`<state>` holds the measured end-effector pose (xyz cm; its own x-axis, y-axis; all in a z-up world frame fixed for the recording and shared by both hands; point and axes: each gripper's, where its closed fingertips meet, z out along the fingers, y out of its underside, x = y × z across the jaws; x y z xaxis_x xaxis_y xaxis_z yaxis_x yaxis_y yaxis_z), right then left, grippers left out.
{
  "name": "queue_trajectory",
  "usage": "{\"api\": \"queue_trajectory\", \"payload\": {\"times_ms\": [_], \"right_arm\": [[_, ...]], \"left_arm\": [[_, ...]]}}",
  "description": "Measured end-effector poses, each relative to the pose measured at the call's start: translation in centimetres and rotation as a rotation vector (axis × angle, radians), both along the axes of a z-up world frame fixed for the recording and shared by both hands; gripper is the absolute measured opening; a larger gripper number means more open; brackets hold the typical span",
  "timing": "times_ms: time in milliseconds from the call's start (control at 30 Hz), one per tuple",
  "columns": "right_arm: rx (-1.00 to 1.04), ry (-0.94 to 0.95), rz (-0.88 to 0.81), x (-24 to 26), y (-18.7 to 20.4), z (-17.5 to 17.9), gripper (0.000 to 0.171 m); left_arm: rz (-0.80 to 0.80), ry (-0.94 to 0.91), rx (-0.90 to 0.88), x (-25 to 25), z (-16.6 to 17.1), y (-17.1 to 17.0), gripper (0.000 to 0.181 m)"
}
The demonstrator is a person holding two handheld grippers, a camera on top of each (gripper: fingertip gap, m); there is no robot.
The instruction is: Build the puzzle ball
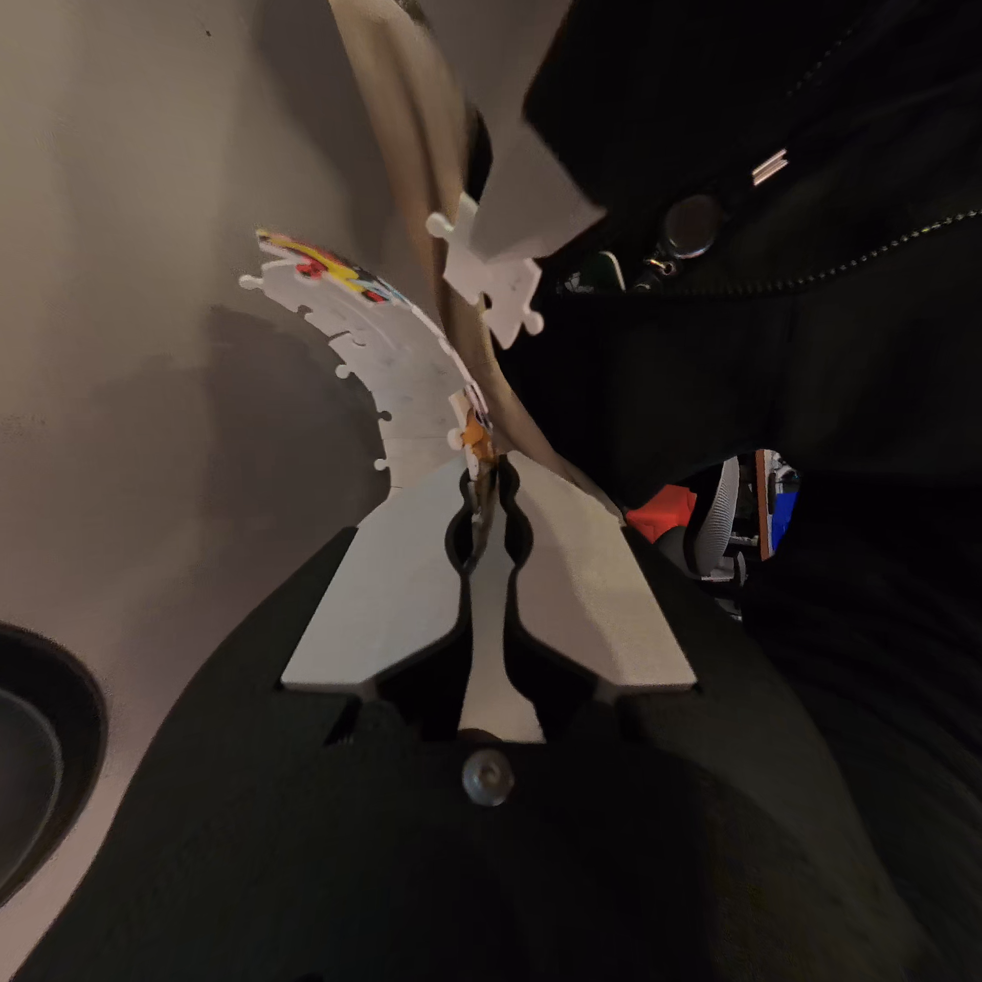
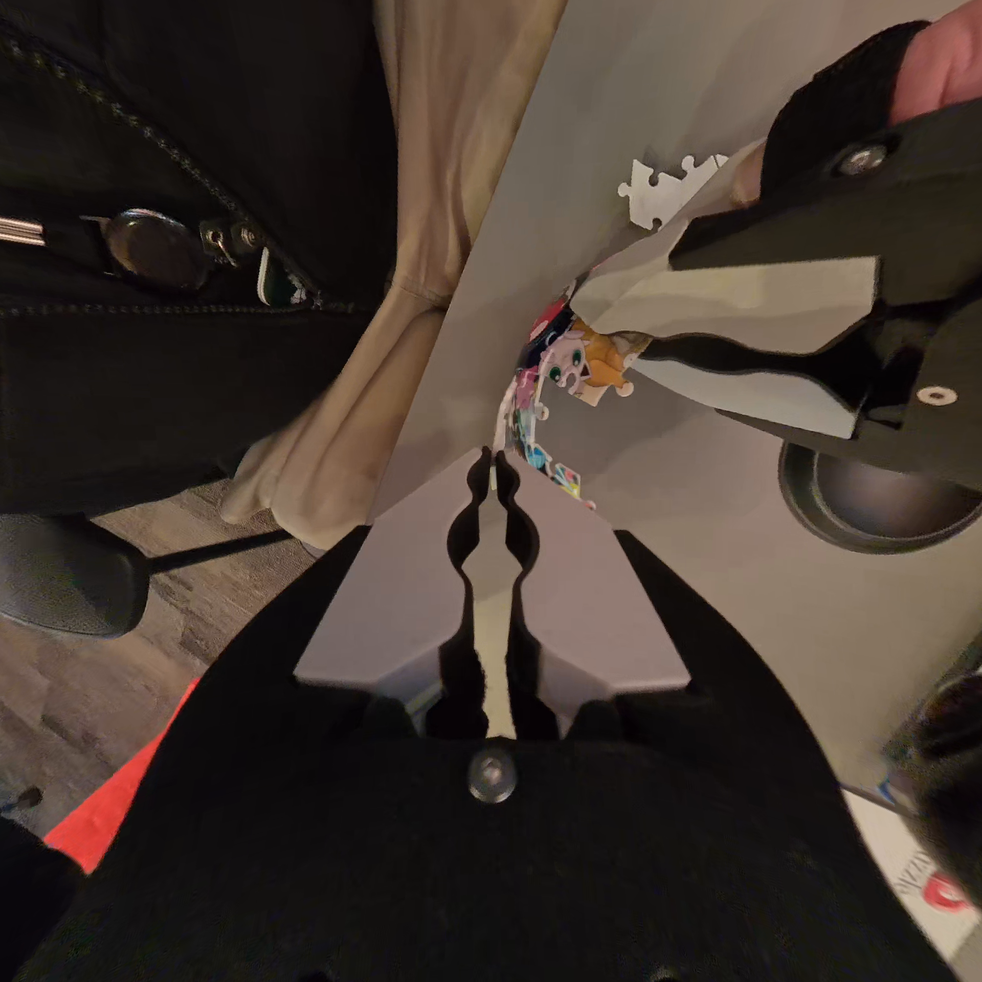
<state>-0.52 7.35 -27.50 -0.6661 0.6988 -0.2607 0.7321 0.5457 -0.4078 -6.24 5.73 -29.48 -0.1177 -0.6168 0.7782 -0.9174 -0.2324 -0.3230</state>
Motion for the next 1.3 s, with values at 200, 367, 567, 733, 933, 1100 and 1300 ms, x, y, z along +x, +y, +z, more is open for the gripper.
{"api": "queue_trajectory", "payload": {"times_ms": [200,367,567,733,933,1100,1300], "right_arm": [[-0.13,0.07,-0.09,1.1,0.9,0.3,0.0],[-0.243,0.109,-0.154,2.0,1.4,-0.6,0.0],[-0.36,0.166,-0.198,2.7,1.4,-1.2,0.0],[-0.411,0.205,-0.239,3.2,2.0,-1.4,0.0],[-0.441,0.228,-0.285,3.6,2.8,-1.5,0.0],[-0.464,0.242,-0.34,3.2,3.5,-2.2,0.0],[-0.508,0.216,-0.345,3.2,2.5,-3.9,0.0]], "left_arm": [[0.027,0.024,-0.022,0.6,-0.8,2.1,0.015],[0.056,0.034,-0.089,0.7,-1.4,3.4,0.024],[0.134,0.028,-0.1,1.2,-1.9,5.0,0.052],[0.224,0.002,-0.002,1.9,-1.7,6.8,0.075],[0.295,-0.032,0.049,1.4,-0.9,7.6,0.085],[0.278,0.049,0.032,1.4,-2.6,7.4,0.093],[0.222,0.113,0.111,3.5,-3.8,8.3,0.112]]}}
